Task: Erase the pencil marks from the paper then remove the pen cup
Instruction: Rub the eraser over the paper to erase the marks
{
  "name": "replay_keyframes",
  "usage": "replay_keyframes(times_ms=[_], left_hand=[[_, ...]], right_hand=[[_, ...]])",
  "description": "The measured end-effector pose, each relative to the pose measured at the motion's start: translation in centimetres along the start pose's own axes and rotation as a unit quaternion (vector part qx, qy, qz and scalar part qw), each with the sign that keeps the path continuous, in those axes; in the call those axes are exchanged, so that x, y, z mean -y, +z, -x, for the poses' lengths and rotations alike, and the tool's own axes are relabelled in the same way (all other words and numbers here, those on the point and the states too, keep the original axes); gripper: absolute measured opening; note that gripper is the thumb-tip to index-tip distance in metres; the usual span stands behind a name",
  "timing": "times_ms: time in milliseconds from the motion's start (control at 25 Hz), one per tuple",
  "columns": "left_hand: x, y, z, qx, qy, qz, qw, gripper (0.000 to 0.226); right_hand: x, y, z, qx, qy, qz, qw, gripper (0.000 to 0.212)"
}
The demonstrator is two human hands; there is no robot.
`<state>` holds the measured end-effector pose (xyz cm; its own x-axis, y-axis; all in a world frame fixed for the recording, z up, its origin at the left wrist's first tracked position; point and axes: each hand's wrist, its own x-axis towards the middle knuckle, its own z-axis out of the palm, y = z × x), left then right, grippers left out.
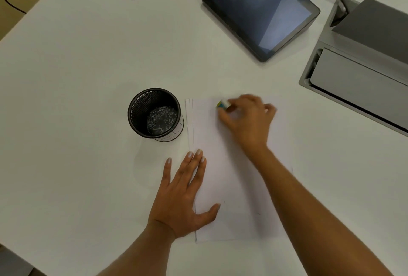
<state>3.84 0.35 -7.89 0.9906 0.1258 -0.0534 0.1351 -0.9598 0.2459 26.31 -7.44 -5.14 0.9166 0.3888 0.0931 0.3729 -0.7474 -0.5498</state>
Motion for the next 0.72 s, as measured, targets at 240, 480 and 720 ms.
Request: replay_keyframes(times_ms=[240, 480, 720], left_hand=[[0.0, 0.2, 0.0, -0.004, 0.003, -0.002, 1.0, 0.095], [0.0, 0.1, 0.0, -0.003, 0.002, 0.007, 1.0, 0.097], [0.0, 0.1, 0.0, -0.002, -0.002, 0.009, 1.0, 0.096]], right_hand=[[2.5, 1.0, 4.5, 0.044, -0.024, -0.035, 0.998, 0.016], [-2.9, -1.8, 3.9, -0.073, 0.13, 0.014, 0.989, 0.019], [0.0, -1.2, 8.6, -0.05, 0.082, 0.032, 0.995, 0.016]])
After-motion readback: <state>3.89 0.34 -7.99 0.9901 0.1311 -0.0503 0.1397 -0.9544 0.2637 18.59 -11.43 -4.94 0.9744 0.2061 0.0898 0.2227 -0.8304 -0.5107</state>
